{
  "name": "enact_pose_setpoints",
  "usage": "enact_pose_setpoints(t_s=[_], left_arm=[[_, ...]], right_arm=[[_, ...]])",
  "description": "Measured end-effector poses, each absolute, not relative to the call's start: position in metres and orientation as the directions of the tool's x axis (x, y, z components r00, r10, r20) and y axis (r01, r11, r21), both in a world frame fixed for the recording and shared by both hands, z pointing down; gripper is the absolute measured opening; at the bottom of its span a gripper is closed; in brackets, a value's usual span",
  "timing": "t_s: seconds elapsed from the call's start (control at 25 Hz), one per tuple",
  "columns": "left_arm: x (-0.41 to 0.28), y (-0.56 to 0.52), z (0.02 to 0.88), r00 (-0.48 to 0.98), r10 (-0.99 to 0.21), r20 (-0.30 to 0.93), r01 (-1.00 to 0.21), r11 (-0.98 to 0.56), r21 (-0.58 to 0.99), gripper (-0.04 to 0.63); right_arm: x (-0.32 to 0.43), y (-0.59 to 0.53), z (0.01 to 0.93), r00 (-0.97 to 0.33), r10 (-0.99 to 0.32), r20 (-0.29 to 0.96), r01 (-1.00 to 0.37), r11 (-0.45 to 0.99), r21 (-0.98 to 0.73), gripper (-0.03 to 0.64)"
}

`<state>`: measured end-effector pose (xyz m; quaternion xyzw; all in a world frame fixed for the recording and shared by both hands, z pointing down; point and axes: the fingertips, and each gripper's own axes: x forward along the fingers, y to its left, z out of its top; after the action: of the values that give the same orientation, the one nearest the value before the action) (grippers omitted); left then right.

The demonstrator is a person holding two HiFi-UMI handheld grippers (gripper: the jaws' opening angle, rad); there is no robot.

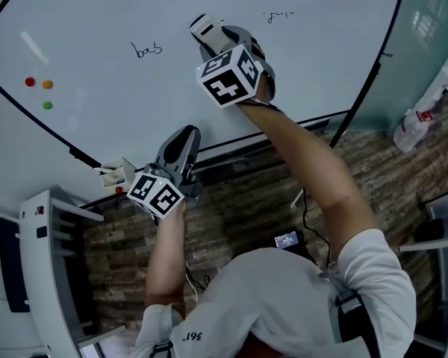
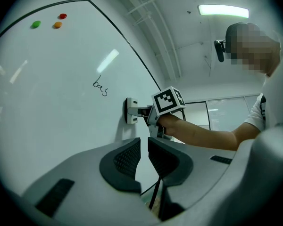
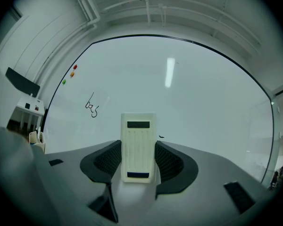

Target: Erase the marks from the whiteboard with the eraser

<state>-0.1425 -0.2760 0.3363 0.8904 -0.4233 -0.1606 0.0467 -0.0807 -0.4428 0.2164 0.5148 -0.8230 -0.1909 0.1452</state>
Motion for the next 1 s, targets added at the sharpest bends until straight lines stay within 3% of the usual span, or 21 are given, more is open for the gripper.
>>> enact_pose_setpoints(t_s=[1.0], left_arm=[[-0.039,-0.312,0.335,0.664,-0.709,-0.239,-0.681,-0.705,0.199,0.055]], right_arm=[[0.08,-0.48,0.206,-0.311,-0.95,0.026,-0.85,0.29,0.44,0.242]])
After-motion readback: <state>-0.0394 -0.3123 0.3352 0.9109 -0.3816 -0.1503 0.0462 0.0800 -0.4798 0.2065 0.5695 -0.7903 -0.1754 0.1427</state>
